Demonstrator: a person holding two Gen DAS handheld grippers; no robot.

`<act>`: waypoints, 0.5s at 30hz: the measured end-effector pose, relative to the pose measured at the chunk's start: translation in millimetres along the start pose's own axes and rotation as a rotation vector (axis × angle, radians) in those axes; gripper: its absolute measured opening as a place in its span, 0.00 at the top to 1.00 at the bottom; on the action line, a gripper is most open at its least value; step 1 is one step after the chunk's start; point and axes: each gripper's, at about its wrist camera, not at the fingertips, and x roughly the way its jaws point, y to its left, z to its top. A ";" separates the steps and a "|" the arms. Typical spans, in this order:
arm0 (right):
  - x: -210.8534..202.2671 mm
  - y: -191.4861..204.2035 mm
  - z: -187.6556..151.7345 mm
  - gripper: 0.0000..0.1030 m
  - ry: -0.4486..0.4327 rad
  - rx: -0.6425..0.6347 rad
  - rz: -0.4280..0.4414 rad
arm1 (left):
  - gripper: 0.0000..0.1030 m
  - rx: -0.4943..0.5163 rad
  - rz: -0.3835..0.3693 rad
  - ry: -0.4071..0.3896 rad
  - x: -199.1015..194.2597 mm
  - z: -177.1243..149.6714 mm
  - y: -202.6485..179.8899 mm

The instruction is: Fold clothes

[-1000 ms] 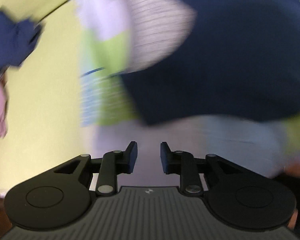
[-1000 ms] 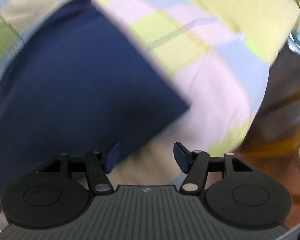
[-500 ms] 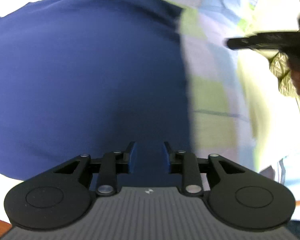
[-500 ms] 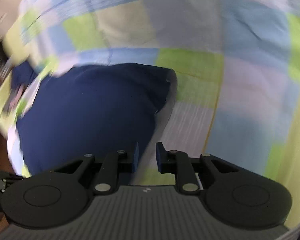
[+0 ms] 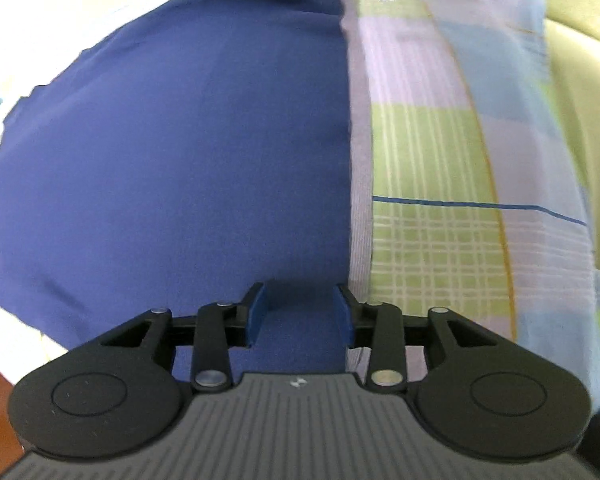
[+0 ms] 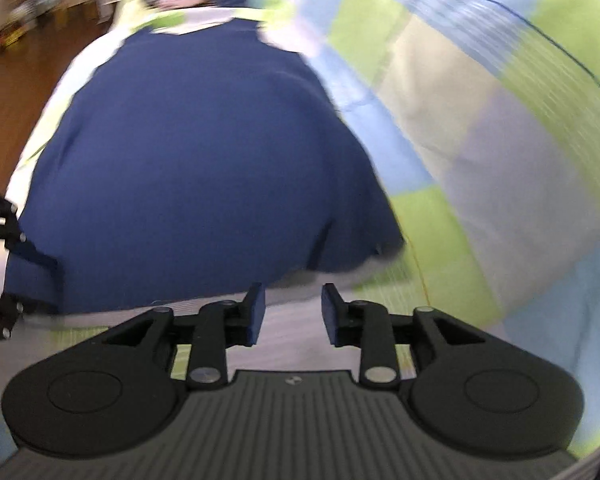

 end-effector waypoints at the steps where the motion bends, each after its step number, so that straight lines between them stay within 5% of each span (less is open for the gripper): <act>1: 5.9 -3.8 0.9 0.70 -0.007 -0.031 0.025 | 0.57 -0.017 0.027 0.011 2.0 3.2 -5.9; 10: 21.5 -42.5 -14.5 0.64 -0.101 -0.280 0.141 | 0.62 -0.002 0.316 0.060 25.9 14.5 -67.9; 12: 24.7 -44.0 -16.5 0.64 -0.116 -0.340 0.113 | 1.00 -0.036 0.354 0.061 26.0 11.6 -61.3; 15: 30.0 -39.5 -23.2 0.64 -0.175 -0.526 0.038 | 1.00 -0.127 0.429 0.045 15.6 4.6 -42.0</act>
